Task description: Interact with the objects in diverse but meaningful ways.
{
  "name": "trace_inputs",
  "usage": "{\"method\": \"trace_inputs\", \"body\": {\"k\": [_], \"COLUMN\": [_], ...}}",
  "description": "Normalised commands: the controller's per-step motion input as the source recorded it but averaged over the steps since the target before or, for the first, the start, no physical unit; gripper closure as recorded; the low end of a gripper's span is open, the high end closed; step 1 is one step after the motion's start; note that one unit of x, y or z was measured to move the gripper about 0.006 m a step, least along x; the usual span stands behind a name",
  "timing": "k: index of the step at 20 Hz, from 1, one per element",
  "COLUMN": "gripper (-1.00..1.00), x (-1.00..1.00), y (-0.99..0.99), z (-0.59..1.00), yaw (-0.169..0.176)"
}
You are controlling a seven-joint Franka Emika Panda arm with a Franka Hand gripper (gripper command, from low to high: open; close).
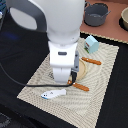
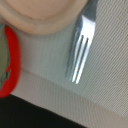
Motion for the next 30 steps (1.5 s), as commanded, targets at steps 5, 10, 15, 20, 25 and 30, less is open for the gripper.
{"method": "trace_inputs", "body": {"k": [5,10,15,20,25,30], "gripper": [-1.00,-1.00,-1.00,-1.00,-1.00,-1.00], "x": [-0.45,-0.51,-0.63,-0.59,-0.54,-0.34], "y": [0.55,0.43,0.33,0.25,0.24,0.06], "z": [0.03,-0.11,-0.28,-0.37,-0.40,-0.37], "yaw": [-0.070,-0.028,-0.009,-0.008,-0.009,-0.019]}}
